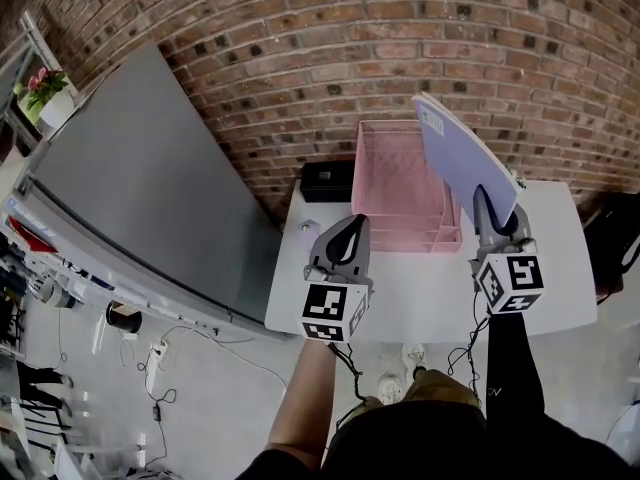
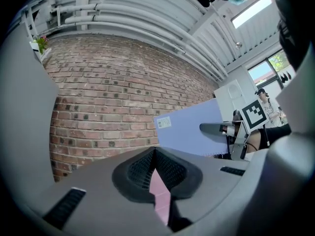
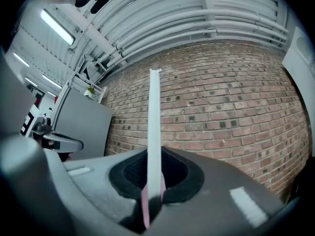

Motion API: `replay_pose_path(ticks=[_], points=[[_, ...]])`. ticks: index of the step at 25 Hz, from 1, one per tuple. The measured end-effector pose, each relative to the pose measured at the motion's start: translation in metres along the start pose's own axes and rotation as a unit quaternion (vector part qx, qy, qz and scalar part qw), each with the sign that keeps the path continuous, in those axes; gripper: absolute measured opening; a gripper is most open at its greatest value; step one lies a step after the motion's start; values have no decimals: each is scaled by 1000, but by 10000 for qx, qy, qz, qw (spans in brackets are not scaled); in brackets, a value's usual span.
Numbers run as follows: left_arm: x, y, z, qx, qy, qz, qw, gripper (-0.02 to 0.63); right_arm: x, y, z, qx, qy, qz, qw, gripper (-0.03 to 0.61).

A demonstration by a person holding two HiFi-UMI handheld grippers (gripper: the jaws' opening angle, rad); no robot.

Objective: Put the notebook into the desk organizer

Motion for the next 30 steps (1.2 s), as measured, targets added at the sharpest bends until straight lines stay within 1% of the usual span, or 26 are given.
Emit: replay_pose_path(ticks=[8, 13, 16, 20, 23, 25, 30], points=[[-33, 11, -16, -68, -240, -115, 9996, 8, -52, 23, 15, 144, -345, -94, 9993, 29], [-57, 20, -30, -66, -506, -115, 9986, 8, -91, 44, 26, 257, -564, -157, 9980, 29], [-70, 29, -35, -54, -596, -146, 9981, 8, -111, 59, 33, 376, -693, -224, 9966, 29], [-83, 41, -39, -59, -693, -183, 9974, 8, -136, 80, 42, 556, -882, -353, 9939, 29], [-90, 51, -42, 30, -779, -216, 9967, 8, -153, 93, 48, 759, -991, -465, 9911, 29], [-93, 55, -44, 114, -851, -229, 9960, 8, -163, 100, 49, 886, -1096, -518, 9887, 29], [-98, 64, -47, 181, -1028, -306, 9941, 8, -181, 113, 49, 1141, -1276, -643, 9831, 29]])
Point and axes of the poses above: the fingertips, and each gripper's own axes: x backward along the fingers, z to its right, y out of its underside, the point moved 5 cm from there along x, backward along the fingers, and after that the axes turned 13 degrees about z, right-handed, at the moved point
